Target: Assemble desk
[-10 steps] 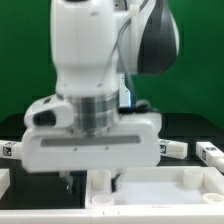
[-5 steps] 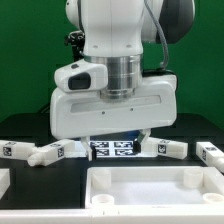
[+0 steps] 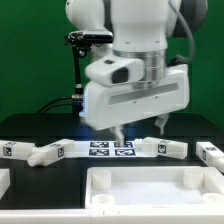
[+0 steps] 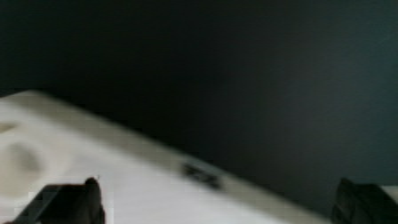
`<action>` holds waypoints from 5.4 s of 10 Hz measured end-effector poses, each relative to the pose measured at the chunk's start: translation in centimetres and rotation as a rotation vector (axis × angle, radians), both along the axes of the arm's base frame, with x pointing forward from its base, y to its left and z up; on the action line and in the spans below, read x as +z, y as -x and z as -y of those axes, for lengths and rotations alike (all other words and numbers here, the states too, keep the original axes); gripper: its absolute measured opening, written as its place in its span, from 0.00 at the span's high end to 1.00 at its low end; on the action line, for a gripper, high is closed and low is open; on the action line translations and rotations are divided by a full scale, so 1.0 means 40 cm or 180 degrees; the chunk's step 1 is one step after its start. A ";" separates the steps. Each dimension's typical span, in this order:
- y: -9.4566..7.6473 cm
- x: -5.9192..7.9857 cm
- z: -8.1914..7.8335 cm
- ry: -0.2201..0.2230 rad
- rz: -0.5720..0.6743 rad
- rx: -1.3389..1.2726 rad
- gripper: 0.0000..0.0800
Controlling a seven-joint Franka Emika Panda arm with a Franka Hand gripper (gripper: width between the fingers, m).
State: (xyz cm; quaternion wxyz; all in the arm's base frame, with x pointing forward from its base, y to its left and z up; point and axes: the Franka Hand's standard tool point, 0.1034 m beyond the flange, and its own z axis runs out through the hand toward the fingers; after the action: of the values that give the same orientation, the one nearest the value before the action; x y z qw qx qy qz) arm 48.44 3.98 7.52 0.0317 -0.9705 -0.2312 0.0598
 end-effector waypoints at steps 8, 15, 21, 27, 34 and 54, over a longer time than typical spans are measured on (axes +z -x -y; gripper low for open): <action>0.092 -0.035 -0.220 0.0054 0.0082 -0.0695 0.19; 0.155 -0.117 -0.352 0.0022 0.0136 -0.1129 0.19; 0.175 -0.169 -0.393 0.0035 0.0076 -0.1171 0.34; 0.137 -0.011 -0.345 0.0012 -0.0028 -0.0416 0.65; 0.128 -0.022 -0.084 -0.0443 -0.0036 0.2462 0.65; 0.185 -0.135 0.209 -0.1171 -0.0109 0.6277 0.22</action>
Offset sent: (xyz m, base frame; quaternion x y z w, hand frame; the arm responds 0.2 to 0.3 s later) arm 0.0000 0.0000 0.0000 0.0000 0.0000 0.0000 1.0000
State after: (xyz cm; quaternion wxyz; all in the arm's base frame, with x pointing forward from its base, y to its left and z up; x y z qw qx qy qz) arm 41.05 -4.37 2.12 0.1209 -0.3244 -0.9374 0.0367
